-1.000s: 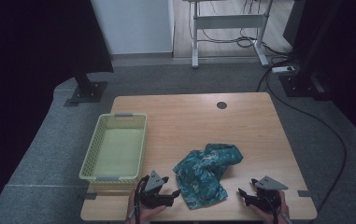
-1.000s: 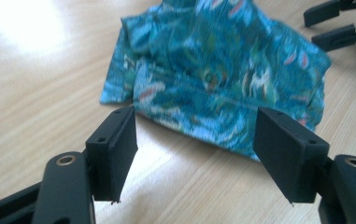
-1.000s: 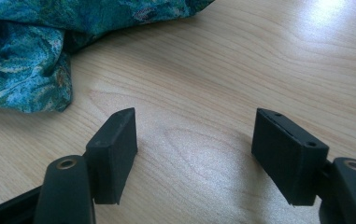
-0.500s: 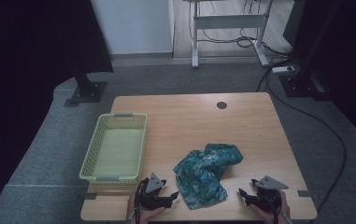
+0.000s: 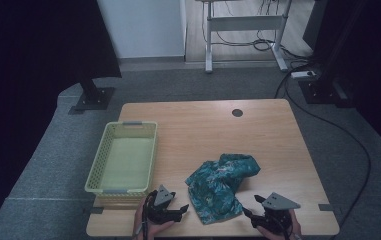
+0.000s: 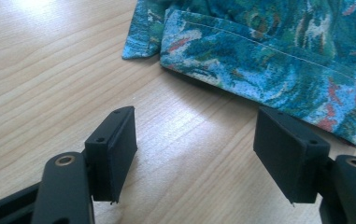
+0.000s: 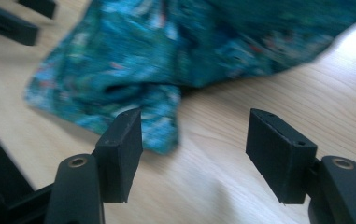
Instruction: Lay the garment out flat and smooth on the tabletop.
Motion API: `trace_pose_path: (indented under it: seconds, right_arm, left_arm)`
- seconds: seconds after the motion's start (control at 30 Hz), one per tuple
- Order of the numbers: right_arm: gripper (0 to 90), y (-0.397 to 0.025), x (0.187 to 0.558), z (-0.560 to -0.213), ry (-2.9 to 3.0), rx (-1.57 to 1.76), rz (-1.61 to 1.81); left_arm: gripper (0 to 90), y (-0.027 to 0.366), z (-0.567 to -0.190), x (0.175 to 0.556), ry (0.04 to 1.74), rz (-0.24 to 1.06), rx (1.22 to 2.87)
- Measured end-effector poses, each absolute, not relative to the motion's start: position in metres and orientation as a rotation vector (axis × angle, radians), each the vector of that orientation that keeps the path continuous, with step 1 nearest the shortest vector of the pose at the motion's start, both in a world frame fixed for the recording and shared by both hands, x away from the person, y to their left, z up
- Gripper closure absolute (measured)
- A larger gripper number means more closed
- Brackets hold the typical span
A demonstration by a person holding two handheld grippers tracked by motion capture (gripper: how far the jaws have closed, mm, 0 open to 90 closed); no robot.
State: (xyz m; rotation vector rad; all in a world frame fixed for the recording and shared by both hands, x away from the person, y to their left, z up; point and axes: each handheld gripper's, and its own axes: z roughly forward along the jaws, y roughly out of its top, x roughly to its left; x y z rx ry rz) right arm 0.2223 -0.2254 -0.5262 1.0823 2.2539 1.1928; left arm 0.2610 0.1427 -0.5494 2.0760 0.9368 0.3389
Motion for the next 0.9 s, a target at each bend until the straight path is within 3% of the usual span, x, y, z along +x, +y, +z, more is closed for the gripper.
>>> trace_pose_path:
  seconds: [0.9]
  right_arm:
    - [36.0, -0.149, 0.216, -0.518, 2.392, 0.856, 1.133]
  left_arm:
    - [31.2, 0.145, -0.554, 0.27, 0.962, 0.326, 2.084]
